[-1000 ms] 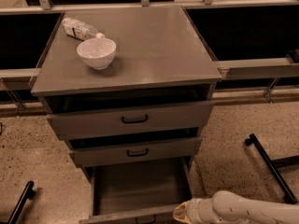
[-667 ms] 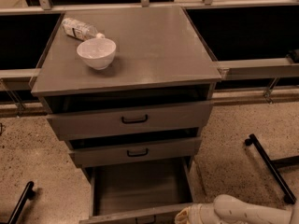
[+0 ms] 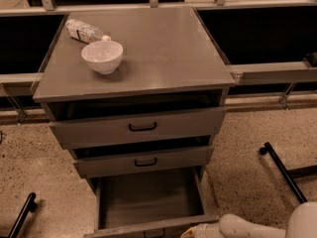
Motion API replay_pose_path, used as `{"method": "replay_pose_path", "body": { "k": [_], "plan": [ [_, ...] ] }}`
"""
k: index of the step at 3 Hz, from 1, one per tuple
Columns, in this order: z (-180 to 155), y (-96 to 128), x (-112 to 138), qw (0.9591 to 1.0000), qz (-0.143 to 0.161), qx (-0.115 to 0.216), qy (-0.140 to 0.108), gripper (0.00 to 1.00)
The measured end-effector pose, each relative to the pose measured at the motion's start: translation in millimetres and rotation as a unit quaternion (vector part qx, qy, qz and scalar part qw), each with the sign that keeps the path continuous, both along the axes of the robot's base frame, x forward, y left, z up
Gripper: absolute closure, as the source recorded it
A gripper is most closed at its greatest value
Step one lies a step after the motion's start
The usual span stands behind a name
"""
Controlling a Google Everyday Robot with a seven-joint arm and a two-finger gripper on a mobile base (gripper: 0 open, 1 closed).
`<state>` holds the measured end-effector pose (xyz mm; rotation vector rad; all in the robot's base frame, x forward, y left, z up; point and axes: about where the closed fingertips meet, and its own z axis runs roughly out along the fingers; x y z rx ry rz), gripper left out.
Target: Close bottom drawer
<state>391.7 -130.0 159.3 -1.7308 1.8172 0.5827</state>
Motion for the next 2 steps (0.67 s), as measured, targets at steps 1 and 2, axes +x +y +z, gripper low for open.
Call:
{"method": "replay_pose_path", "body": {
  "k": [1,2],
  "plan": [
    [-24.8,2.8,14.9,0.9991,-0.030,-0.006,-0.031,1.00],
    [-35.3,10.3,44.9,0.9940,-0.058,0.016,-0.092,1.00]
  ]
}}
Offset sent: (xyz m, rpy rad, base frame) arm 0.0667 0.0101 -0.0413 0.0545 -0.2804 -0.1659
